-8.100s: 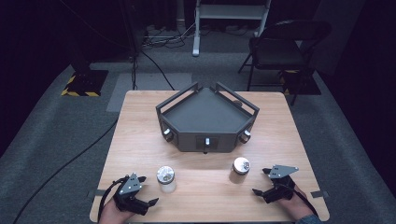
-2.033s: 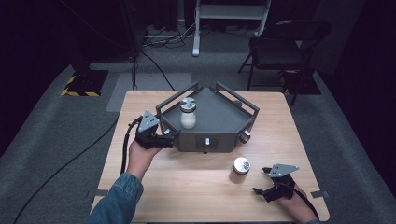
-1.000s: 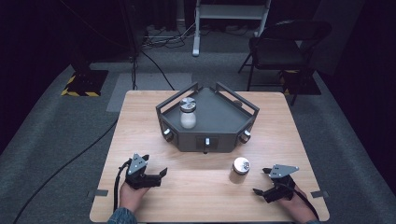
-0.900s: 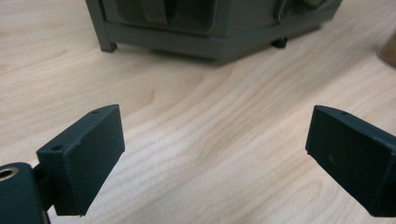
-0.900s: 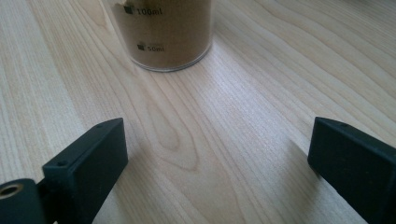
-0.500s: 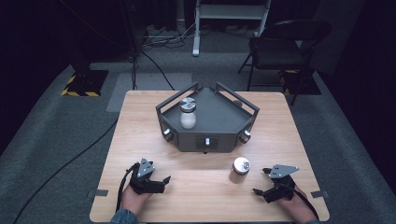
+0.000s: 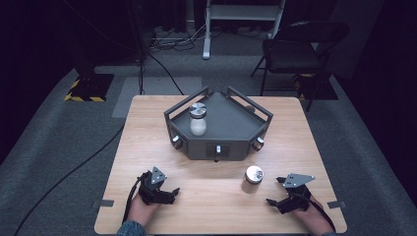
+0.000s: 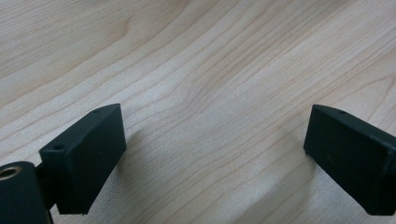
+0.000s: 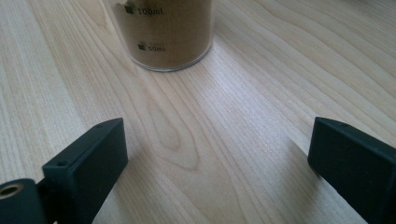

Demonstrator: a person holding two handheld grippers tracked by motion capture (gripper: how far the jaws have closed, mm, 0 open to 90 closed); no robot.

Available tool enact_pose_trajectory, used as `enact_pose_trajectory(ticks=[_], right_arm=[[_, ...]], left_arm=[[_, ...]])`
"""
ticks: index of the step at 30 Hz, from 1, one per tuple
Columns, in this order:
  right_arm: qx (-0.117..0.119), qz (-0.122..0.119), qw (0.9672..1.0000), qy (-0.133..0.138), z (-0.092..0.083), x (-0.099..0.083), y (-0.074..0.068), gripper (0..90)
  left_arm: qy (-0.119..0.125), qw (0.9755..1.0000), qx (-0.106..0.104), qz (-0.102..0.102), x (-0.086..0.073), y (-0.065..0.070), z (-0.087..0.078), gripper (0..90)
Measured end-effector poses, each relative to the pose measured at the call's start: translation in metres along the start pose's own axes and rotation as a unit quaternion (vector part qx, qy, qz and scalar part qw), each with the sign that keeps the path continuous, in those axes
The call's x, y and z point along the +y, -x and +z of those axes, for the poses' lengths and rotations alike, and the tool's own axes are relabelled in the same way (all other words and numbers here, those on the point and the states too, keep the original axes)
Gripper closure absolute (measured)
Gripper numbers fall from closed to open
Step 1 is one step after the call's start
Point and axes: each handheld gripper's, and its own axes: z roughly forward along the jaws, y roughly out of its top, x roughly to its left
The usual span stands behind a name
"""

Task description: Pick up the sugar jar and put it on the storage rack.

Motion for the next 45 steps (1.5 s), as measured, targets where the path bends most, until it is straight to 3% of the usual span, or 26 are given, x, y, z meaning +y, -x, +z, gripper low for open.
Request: enact_pose_trajectory(ticks=[45], right_arm=[[-0.002, 0.001, 1.0000, 0.000, -0.0001, -0.0002, -0.0008, 4.6]], left_arm=[[-0.001, 1.0000, 0.002, -0.003, 0.0012, 0.0008, 0.0009, 3.4]])
